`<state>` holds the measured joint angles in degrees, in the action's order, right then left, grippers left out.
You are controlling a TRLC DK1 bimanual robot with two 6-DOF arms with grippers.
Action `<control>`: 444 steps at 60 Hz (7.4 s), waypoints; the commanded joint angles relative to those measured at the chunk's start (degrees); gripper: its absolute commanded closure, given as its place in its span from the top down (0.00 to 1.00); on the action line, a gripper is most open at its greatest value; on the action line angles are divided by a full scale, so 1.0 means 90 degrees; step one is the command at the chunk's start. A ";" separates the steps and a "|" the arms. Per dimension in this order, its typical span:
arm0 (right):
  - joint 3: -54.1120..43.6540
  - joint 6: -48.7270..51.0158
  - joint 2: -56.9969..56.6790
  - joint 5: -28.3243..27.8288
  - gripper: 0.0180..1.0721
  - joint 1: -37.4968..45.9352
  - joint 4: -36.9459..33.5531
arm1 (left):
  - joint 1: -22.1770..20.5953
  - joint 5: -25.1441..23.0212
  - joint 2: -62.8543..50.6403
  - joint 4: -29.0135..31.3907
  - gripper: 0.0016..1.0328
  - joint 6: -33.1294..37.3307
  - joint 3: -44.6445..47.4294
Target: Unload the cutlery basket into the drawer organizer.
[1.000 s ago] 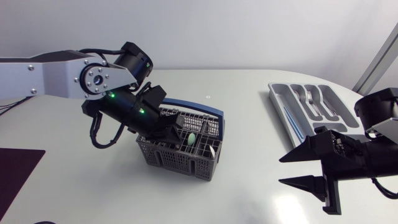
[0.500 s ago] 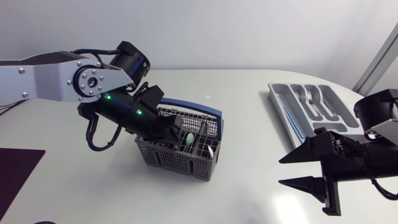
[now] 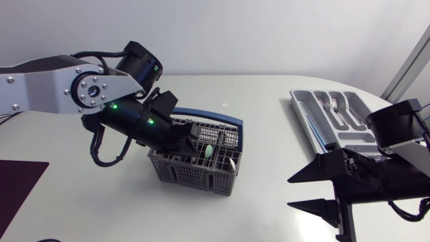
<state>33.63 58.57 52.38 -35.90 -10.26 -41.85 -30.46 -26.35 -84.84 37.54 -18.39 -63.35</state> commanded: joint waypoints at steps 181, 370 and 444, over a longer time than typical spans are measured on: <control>-0.0621 -0.1253 -0.1093 0.0747 0.61 -0.1682 0.0099 | -0.2758 0.1668 0.0344 0.0214 0.30 0.0549 0.1453; -0.1012 0.1540 0.0479 -0.0796 0.61 0.0183 0.0187 | -0.3930 0.1863 -0.1970 0.0409 0.40 0.7317 0.0184; -0.0982 0.1706 0.0762 -0.0845 0.61 0.0300 0.0177 | -0.3901 0.2264 -0.2273 0.0263 0.33 0.7776 0.0496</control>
<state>26.11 72.51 58.59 -42.92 -8.05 -40.25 -65.65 -6.31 -104.12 39.13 49.58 -59.61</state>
